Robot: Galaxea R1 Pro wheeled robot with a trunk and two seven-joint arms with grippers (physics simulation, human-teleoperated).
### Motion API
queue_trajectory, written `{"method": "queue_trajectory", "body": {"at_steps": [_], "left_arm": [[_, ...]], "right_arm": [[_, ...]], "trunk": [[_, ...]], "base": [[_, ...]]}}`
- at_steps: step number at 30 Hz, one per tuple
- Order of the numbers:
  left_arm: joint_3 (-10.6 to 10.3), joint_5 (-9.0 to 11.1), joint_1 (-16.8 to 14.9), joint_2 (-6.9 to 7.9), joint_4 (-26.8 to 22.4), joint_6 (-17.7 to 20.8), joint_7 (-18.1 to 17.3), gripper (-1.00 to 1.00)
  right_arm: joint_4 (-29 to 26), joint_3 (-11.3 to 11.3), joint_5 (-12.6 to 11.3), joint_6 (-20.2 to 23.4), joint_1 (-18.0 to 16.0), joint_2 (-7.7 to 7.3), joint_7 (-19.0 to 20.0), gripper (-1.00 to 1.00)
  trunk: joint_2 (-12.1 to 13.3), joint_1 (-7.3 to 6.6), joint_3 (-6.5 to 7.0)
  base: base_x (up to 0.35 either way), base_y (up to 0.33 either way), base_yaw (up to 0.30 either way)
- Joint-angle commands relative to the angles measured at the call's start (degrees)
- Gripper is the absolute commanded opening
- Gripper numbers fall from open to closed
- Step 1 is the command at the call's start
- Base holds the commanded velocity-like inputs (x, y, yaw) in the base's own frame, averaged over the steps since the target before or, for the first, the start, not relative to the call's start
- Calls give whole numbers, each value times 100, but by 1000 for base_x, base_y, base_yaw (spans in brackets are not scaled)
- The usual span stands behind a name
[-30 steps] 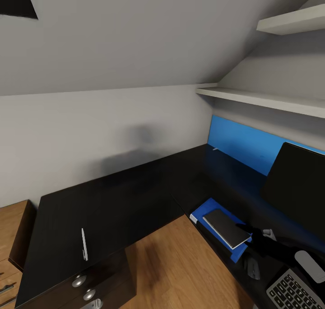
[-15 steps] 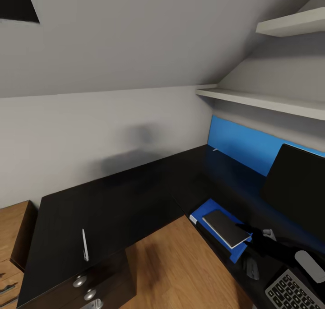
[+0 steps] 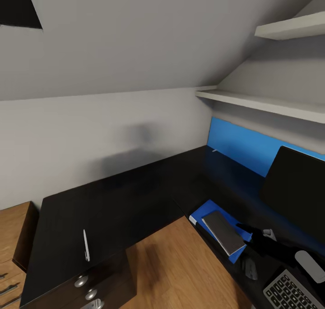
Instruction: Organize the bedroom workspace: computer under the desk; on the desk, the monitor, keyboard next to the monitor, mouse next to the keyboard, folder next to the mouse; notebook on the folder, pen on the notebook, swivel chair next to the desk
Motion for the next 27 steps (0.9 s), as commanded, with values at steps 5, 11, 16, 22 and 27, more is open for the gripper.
{"method": "queue_trajectory", "body": {"at_steps": [5,11,16,22,27], "left_arm": [[4,60,-2,-3,-4,-7,8,100],[4,60,-2,-3,-4,-7,8,100],[5,60,-2,-3,-4,-7,8,100],[6,60,-2,-3,-4,-7,8,100],[9,60,-2,-3,-4,-7,8,100]], "right_arm": [[4,24,-25,8,-5,-5,10,100],[4,24,-25,8,-5,-4,10,100],[4,24,-25,8,-5,-6,10,100],[2,24,-25,8,-5,-4,10,100],[-11,24,-27,8,-5,-3,14,100]], "trunk": [[-5,1,-8],[-5,1,-8],[-5,1,-8],[-5,1,-8],[-5,1,-8]], "base": [[0,0,0],[0,0,0],[-4,0,0],[-127,0,0],[-98,0,0]]}}
